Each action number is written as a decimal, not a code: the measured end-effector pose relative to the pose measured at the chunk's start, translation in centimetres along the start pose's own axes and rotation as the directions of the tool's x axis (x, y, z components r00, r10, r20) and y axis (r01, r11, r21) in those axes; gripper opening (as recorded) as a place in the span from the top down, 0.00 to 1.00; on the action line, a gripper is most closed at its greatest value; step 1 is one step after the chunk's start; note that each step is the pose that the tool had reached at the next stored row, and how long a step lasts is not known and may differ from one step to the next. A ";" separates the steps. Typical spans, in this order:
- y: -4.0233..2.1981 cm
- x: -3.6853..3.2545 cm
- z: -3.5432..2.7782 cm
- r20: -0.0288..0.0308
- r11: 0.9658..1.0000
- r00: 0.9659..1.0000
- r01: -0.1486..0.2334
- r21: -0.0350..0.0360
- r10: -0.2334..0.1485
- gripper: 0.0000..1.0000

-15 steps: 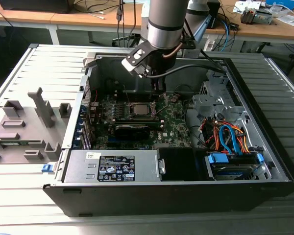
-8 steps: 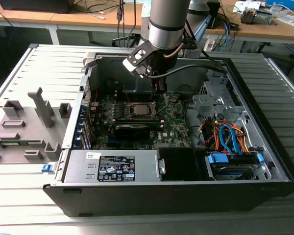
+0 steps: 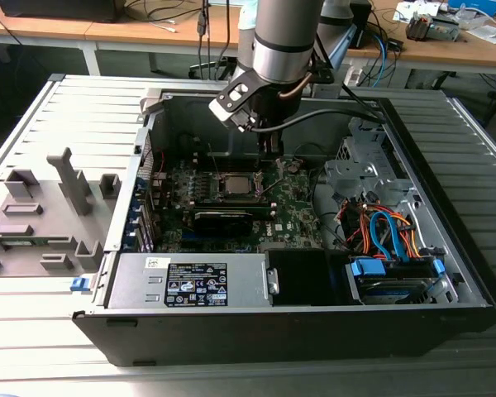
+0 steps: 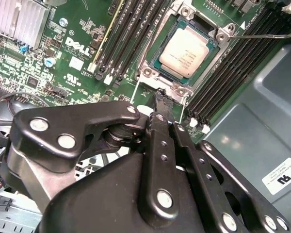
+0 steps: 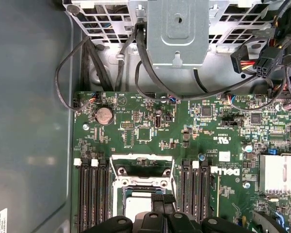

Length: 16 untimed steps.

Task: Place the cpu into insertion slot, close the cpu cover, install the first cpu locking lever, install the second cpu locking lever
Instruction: 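Close the cpu cover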

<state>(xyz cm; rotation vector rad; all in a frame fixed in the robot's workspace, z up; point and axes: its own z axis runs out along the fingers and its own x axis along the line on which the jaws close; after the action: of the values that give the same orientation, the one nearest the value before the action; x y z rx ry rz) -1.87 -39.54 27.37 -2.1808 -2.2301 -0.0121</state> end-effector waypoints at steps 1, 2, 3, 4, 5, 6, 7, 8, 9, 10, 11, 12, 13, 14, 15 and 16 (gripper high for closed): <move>0.04 -0.01 0.00 0.000 1.000 1.000 0.000 0.000 0.000 0.89; 0.09 -0.02 0.00 0.000 1.000 1.000 0.000 0.000 0.000 0.89; 0.12 -0.02 0.00 0.000 1.000 1.000 0.000 0.000 0.000 0.89; 0.14 -0.02 0.00 0.000 1.000 1.000 0.000 0.000 0.000 0.89; 0.18 -0.03 0.00 0.000 1.000 1.000 0.000 0.000 0.000 0.89; 0.22 -0.03 0.00 0.000 1.000 1.000 0.000 0.000 0.000 0.89; 0.26 -0.04 0.00 0.000 1.000 1.000 0.000 0.000 0.000 0.89; 0.29 -0.04 0.00 0.000 1.000 1.000 0.000 0.000 0.000 0.89; 0.37 -0.04 0.00 0.000 1.000 1.000 0.000 0.000 0.000 0.89; 0.45 -0.05 -0.01 0.000 1.000 1.000 0.000 0.000 0.000 0.89; 0.50 -0.05 -0.01 0.000 1.000 1.000 0.000 0.000 0.000 0.89; 0.58 -0.06 -0.01 0.000 1.000 1.000 0.000 0.000 0.000 0.89; 0.66 -0.07 -0.01 0.000 1.000 1.000 0.000 0.000 0.000 0.89; 0.70 -0.07 -0.01 0.000 1.000 1.000 0.000 0.000 0.000 0.89; 0.73 -0.08 -0.01 0.000 1.000 1.000 0.000 0.000 0.000 0.89; 0.79 -0.08 -0.01 0.000 1.000 1.000 0.000 0.000 0.000 0.89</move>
<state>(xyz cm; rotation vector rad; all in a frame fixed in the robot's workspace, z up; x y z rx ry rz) -1.08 -39.60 27.37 -2.1808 -2.2302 -0.0122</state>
